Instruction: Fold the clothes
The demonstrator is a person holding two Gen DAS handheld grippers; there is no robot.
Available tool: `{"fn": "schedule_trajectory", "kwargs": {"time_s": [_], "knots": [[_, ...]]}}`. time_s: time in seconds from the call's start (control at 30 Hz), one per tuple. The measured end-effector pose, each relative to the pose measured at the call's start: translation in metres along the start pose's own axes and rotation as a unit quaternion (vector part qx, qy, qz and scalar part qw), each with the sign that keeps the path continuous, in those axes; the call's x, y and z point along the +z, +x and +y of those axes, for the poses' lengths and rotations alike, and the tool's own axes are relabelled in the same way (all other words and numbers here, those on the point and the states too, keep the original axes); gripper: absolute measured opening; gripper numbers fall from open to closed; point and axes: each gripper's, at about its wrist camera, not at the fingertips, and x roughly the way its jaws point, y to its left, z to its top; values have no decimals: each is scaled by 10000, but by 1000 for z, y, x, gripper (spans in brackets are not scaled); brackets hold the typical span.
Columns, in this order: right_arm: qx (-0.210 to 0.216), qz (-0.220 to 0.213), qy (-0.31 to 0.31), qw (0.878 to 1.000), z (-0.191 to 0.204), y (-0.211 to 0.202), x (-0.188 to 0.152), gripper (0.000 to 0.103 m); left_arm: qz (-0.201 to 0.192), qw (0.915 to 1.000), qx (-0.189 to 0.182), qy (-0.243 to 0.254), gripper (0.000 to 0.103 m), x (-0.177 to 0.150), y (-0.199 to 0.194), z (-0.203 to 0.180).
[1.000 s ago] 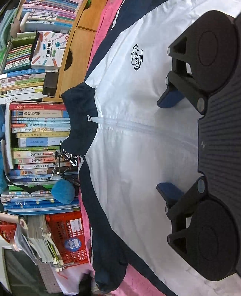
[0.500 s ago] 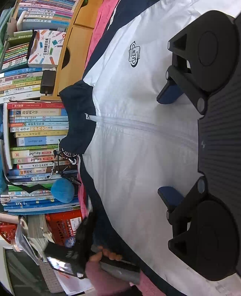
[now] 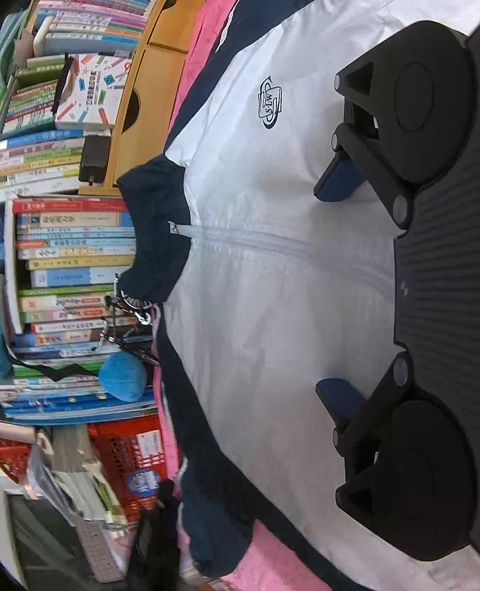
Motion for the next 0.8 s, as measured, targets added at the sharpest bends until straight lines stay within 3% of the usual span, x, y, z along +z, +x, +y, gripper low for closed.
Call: {"fn": "schedule_trajectory", "kwargs": {"time_s": [0.1,0.27,0.43,0.6,0.8], "knots": [[-385,-73,346,9986,-9,-30,-12,96,-110,9997,-233,52,33,-30,-46,-36],[-414,-209,872,9951,-20,-112,-61,97,121,9992,-342,-174,39,-84,-106,-74],[-1347,39,1830,9738,-23,-181,-117,93,260,9986,-86,457,45,-125,-157,-103],[-1456,78,1466,9784,9,-223,-139,92,498,9954,15,821,48,-155,-189,-112],[-1533,155,1071,9822,36,-235,-144,91,711,9936,-34,882,48,-174,-194,-117]]}}
